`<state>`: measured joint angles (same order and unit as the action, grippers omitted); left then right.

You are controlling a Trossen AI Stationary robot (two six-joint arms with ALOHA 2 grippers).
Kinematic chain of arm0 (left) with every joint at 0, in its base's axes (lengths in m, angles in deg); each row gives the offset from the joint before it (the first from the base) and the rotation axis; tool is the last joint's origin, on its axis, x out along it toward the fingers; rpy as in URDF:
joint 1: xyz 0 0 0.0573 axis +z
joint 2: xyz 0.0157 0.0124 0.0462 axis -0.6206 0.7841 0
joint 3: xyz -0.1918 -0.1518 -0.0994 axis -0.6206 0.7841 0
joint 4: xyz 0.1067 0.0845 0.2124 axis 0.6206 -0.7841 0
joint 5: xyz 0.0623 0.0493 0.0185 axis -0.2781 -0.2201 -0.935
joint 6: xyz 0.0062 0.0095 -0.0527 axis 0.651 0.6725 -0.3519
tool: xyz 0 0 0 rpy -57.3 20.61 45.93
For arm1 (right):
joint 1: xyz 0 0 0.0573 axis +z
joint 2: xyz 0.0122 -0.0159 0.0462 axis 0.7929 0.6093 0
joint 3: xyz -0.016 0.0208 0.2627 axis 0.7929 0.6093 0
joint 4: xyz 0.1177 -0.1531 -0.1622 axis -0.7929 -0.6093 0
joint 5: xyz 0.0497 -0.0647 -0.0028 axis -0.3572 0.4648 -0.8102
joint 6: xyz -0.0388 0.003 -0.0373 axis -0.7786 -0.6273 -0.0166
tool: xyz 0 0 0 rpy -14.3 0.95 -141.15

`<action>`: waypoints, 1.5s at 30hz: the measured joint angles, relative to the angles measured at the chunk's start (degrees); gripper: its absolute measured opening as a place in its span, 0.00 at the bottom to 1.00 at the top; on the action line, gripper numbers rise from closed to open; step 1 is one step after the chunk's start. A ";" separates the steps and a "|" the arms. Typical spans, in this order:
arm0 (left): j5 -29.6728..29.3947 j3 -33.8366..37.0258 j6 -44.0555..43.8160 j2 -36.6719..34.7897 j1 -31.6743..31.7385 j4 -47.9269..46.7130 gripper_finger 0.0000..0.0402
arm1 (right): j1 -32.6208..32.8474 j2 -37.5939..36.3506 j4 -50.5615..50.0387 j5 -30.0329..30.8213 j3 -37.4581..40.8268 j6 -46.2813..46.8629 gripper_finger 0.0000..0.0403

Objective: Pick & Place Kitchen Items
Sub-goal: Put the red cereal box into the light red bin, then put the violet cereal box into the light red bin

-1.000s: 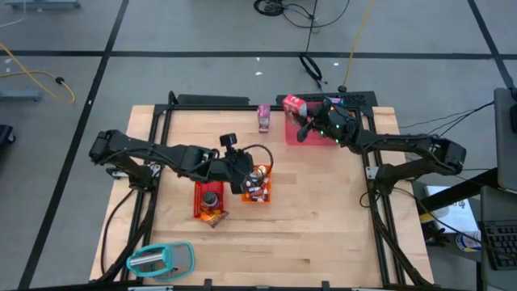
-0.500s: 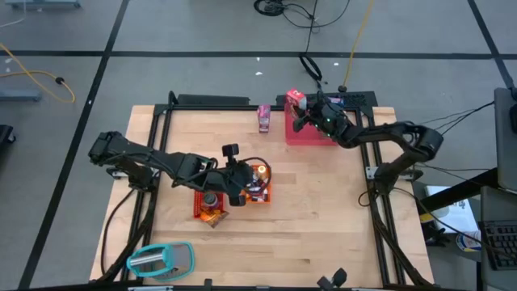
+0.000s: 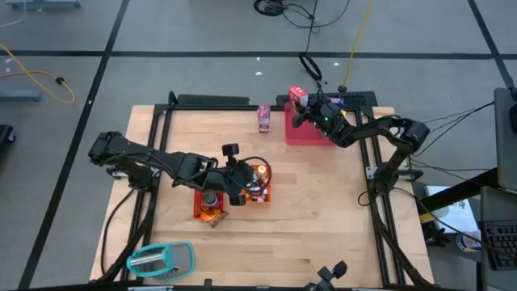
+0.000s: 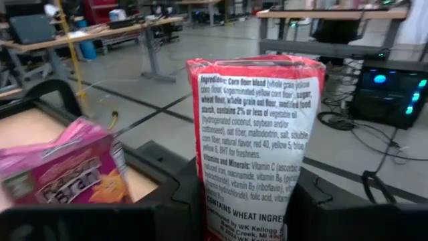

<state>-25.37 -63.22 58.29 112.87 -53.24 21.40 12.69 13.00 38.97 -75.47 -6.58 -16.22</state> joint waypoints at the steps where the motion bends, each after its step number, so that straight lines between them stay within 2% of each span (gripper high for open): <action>1: 0.00 0.00 0.02 0.00 0.00 0.04 0.16 | -0.02 0.24 0.52 0.39 -0.02 0.20 0.29; 8: -0.02 0.00 1.32 0.00 0.00 1.29 0.16 | -0.04 1.43 4.97 0.30 -0.04 -0.36 0.32; 30: -0.02 0.00 1.51 0.00 0.00 1.29 0.16 | -0.02 1.45 4.21 0.37 -0.06 -0.49 0.56; 45: -0.01 0.00 1.41 0.01 0.00 1.28 0.16 | 1.22 1.43 6.12 -0.14 -0.11 -0.49 0.59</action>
<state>-25.37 -63.22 59.69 112.88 -53.24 22.67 13.91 14.43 45.09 -75.61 -6.69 -16.72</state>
